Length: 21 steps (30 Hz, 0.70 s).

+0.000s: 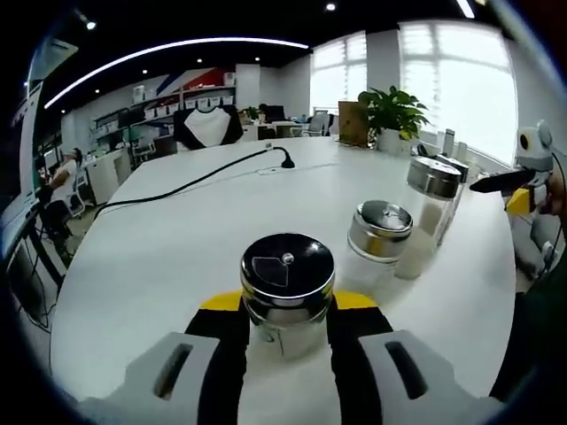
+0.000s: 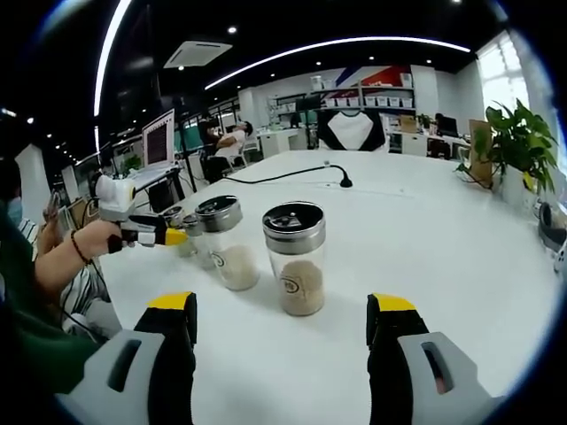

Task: Rotate the seasoning bottle until the label or dispensing opening points toward the visible target arrow and the bottle remains upright within the marked orientation range

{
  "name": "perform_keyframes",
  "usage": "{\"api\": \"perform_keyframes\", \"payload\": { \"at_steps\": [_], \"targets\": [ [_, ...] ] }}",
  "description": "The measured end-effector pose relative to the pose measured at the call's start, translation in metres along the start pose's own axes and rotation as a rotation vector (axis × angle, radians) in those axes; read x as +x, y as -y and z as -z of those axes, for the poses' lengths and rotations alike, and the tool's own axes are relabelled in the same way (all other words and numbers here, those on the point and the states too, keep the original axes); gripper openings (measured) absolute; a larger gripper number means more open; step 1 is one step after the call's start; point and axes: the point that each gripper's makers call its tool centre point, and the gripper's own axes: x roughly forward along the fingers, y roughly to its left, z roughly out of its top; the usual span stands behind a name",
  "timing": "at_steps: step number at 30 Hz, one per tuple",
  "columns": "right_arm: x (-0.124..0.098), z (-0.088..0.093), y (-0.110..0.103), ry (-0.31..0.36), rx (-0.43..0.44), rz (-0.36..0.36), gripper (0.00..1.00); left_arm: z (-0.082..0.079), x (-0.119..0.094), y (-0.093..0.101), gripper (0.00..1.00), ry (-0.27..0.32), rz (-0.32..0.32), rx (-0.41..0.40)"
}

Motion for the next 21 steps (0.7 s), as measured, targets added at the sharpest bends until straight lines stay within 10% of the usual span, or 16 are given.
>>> {"api": "perform_keyframes", "payload": {
  "at_steps": [21],
  "targets": [
    [0.0010,0.0002,0.0033,-0.003,0.002,0.002,0.79,0.0004,0.0011,-0.0037,0.36,0.014,-0.126,-0.112]
  ]
}}
